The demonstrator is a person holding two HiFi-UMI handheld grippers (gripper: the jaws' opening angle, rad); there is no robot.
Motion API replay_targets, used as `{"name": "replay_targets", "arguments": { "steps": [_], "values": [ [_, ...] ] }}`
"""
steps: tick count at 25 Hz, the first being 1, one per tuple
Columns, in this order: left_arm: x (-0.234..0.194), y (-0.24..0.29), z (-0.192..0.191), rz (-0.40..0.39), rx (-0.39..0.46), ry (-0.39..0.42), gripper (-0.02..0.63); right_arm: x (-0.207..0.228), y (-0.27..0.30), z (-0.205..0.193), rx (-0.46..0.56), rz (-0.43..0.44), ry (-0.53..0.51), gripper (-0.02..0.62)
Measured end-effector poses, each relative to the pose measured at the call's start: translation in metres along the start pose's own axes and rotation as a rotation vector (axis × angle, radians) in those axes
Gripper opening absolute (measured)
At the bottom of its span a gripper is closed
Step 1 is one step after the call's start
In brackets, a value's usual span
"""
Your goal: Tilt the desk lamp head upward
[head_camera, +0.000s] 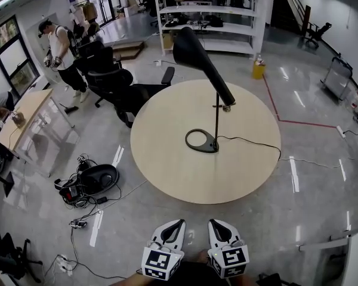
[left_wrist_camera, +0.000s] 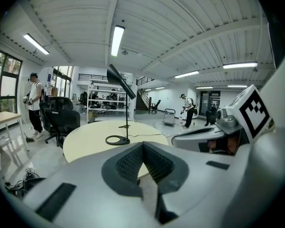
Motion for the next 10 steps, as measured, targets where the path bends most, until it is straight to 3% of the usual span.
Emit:
{"name": "replay_targets", "arguments": {
  "steps": [10],
  "values": [
    [-0.025, 0.0, 0.016, -0.02, 0.01, 0.003, 0.046, -0.007, 0.022, 0.011, -0.004, -0.036, -0.001, 0.014]
  ]
}}
Point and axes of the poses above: the fingertips, and each gripper's own axes: y forward along the fingers, x to its right, z out of its top, the point moved 6 cm from there along -y, backward along the fingers, and after that the axes turned 13 degrees about -y, right-handed, at the moved point
